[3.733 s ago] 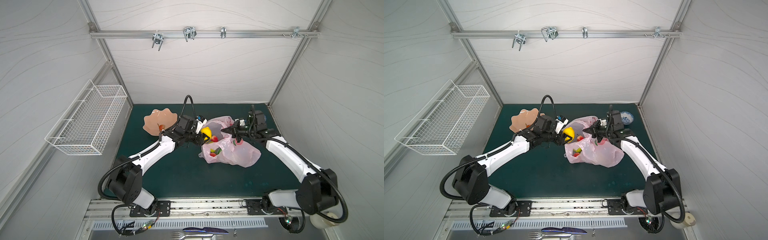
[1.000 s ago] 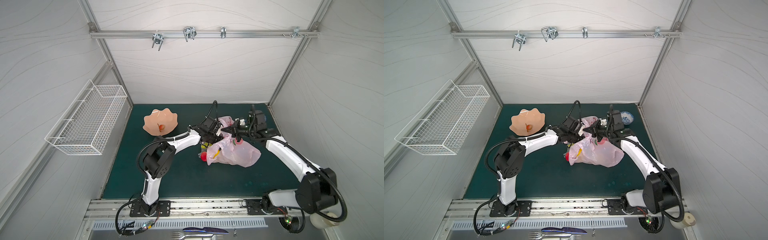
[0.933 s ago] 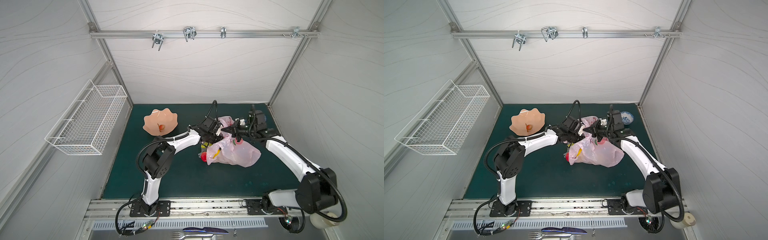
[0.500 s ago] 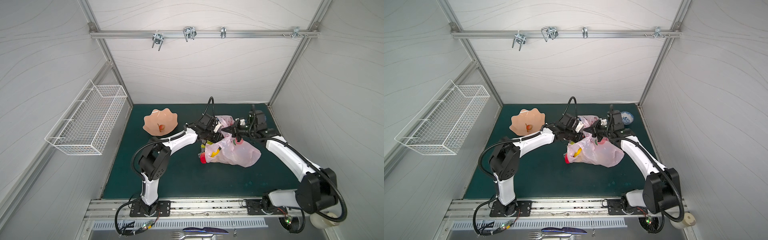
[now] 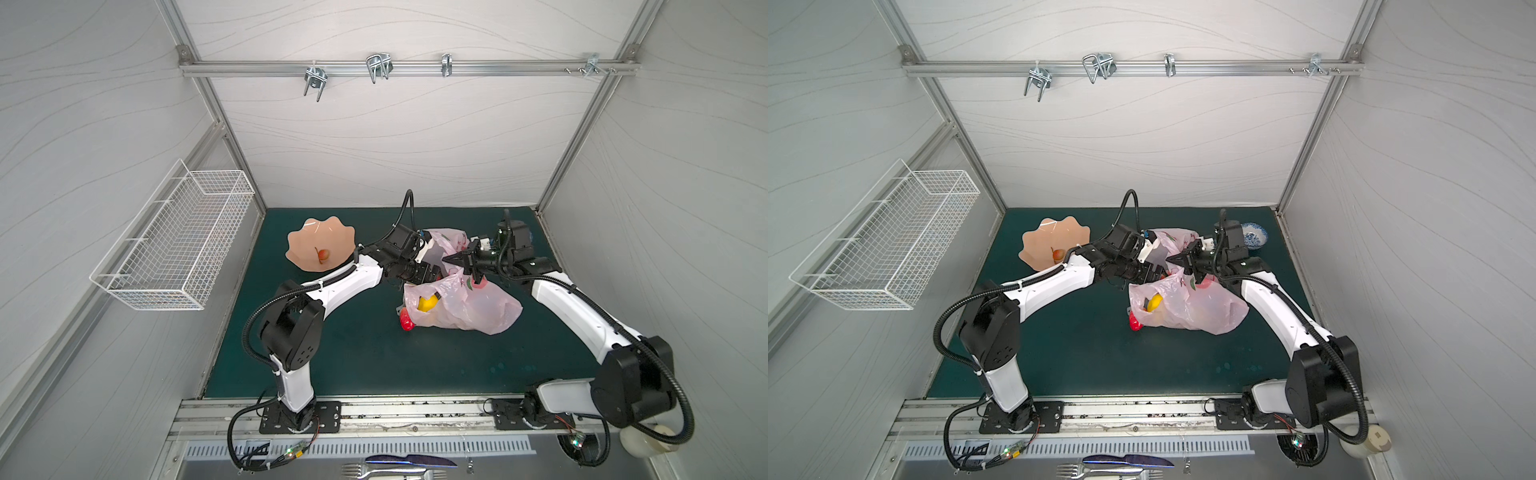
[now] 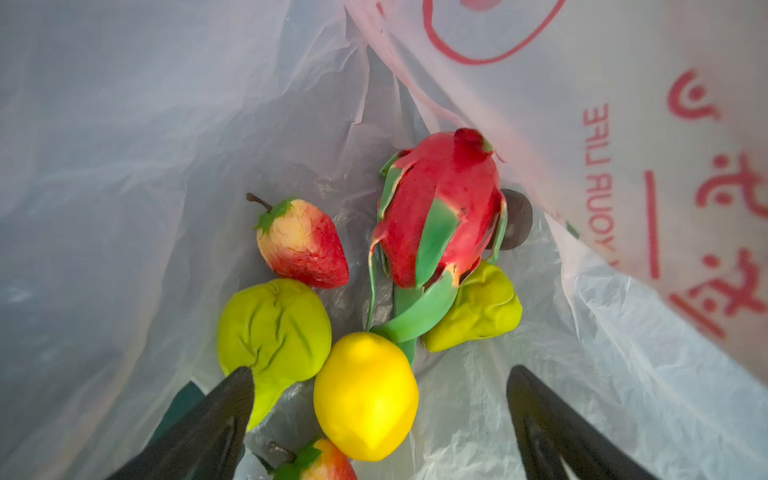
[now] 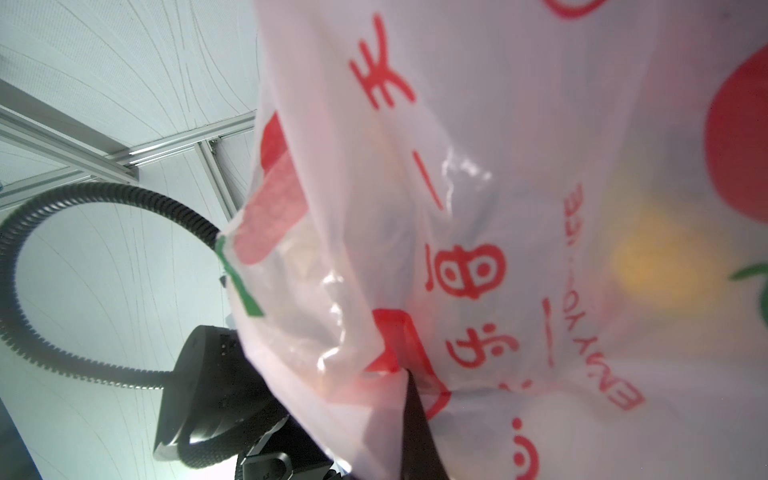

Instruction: Place the fruits into the plastic bag

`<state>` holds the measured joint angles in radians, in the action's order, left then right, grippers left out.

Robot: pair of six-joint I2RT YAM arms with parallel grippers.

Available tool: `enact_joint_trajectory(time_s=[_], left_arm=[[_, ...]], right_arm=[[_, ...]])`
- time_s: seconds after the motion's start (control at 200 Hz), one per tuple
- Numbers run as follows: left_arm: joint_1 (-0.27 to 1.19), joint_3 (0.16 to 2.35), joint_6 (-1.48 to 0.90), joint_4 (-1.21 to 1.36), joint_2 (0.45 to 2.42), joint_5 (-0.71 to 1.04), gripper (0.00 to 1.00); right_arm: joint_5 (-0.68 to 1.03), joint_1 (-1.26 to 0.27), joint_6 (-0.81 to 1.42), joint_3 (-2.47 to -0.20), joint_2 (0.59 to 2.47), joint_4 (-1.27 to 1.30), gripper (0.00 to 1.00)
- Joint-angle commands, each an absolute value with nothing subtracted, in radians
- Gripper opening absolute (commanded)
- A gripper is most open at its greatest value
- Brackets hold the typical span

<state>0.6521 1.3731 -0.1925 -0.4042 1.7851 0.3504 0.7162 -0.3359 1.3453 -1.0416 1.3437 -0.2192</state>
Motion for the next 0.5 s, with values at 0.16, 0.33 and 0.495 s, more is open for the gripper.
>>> enact_joint_trajectory(time_s=[0.16, 0.33, 0.495], left_arm=[[0.63, 1.33, -0.233, -0.496, 1.696, 0.318, 0.96], [0.618, 1.31, -0.257, -0.536, 1.646, 0.307, 0.96], [0.613, 1.31, -0.274, -0.613, 1.622, 0.304, 0.96]], right_arm=[[0.712, -0.33, 1.351, -1.037, 1.321, -0.236, 0.0], [0.713, -0.33, 1.353, -1.04, 1.322, -0.233, 0.0], [0.713, -0.331, 1.353, -1.04, 1.318, -0.238, 0.0]])
